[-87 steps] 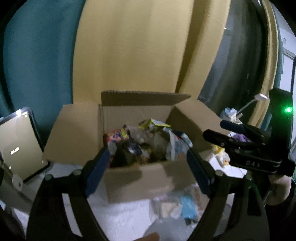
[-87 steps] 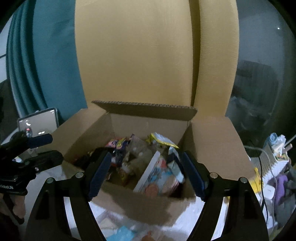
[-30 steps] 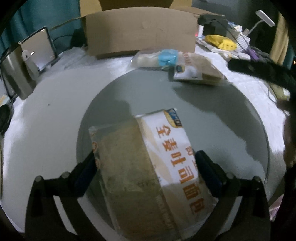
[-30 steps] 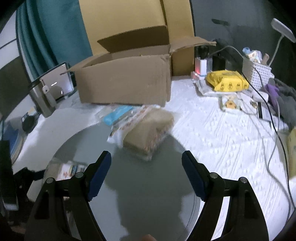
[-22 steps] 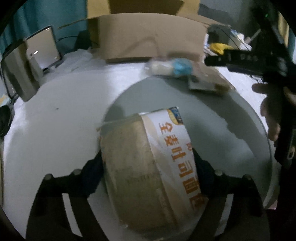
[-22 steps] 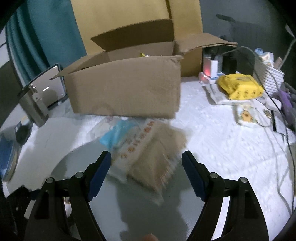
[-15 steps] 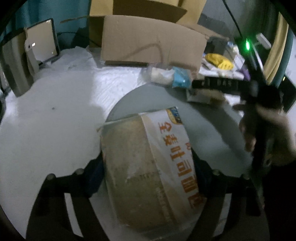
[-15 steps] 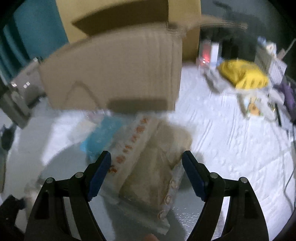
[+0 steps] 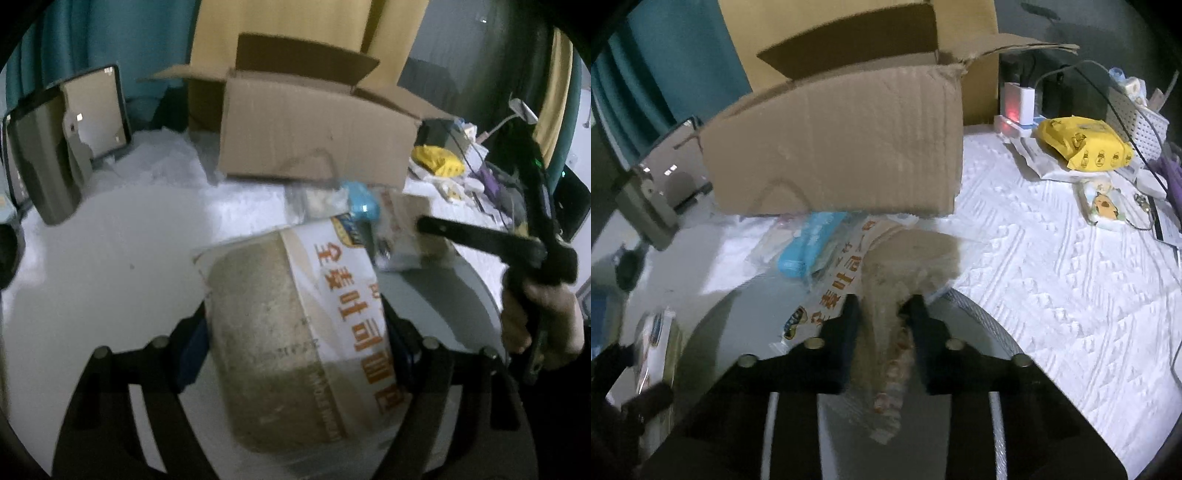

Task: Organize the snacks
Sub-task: 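Carry both bread bags into the cardboard box and open both tools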

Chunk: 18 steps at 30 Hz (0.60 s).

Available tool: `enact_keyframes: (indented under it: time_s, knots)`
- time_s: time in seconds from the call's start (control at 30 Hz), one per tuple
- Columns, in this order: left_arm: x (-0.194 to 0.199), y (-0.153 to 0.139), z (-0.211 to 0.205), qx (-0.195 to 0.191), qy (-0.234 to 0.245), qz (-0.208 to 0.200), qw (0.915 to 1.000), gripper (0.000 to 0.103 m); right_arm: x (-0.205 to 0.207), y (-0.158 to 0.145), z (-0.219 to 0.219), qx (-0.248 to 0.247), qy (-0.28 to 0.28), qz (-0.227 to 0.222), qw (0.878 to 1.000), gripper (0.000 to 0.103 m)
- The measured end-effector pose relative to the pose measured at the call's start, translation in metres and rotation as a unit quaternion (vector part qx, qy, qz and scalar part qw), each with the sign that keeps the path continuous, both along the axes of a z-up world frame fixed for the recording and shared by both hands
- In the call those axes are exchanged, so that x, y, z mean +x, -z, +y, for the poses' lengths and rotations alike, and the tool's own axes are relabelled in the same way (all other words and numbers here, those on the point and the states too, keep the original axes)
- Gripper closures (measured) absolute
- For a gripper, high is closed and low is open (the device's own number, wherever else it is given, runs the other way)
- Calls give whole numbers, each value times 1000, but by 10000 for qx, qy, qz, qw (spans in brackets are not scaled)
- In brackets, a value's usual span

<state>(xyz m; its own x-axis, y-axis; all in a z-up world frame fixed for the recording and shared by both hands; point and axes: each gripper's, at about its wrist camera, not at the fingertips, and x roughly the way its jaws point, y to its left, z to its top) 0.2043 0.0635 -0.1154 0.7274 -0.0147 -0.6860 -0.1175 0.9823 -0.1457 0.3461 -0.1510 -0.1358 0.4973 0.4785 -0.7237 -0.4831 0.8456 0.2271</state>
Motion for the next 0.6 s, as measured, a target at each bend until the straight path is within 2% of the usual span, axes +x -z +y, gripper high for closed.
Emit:
enact_keyframes:
  time_s: [0.13, 0.4, 0.6]
  knots:
    - [10, -18, 8, 78, -27, -228, 9997, 22, -9, -19, -16, 68, 46, -270, 9996, 88]
    - [33, -57, 13, 228, 98, -745, 9969, 22, -13, -66, -35, 378, 96, -813, 9959, 88]
    - [57, -80, 22, 220, 191, -950, 9950, 22, -1, -91, -31, 583, -38, -1049, 9928, 88]
